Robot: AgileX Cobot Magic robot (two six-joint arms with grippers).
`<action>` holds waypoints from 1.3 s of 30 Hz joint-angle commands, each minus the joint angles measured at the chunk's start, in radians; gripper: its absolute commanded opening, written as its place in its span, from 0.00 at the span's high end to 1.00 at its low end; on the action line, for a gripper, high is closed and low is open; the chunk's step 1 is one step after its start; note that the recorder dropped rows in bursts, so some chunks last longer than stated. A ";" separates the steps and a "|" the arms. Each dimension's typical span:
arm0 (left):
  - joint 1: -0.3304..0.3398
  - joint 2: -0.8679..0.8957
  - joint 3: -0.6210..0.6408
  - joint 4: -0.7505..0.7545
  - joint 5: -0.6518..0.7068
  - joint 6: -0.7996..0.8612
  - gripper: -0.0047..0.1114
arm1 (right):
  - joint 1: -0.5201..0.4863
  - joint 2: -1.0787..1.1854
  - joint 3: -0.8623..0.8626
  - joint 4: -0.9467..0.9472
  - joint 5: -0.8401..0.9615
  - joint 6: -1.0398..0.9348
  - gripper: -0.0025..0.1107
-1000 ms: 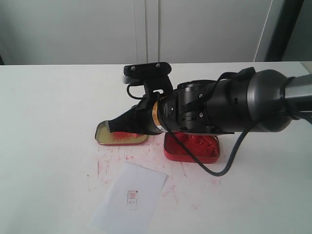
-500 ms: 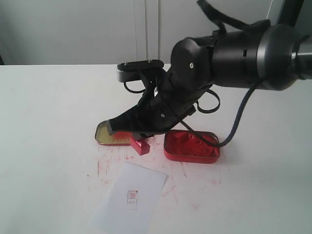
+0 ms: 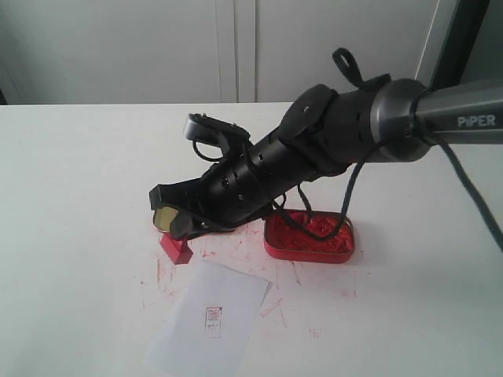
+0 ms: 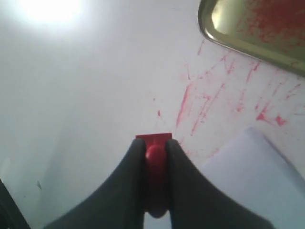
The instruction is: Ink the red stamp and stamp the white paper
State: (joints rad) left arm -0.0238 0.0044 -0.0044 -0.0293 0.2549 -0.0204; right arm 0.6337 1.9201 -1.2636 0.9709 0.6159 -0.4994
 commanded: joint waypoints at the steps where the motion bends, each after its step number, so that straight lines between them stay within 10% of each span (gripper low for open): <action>1: 0.002 -0.004 0.004 0.000 0.000 -0.002 0.96 | -0.007 0.047 -0.005 0.204 -0.015 -0.138 0.98; 15: 0.002 -0.004 0.004 0.000 0.000 -0.002 0.96 | 0.045 0.134 -0.005 0.516 -0.116 -0.211 0.98; 39: 0.002 -0.004 0.004 0.000 0.000 -0.002 0.96 | 0.139 0.151 0.067 0.519 -0.438 0.073 0.98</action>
State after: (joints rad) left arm -0.0238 0.0044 -0.0044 -0.0293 0.2549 -0.0204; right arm 0.7692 2.0709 -1.2024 1.4854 0.1900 -0.4546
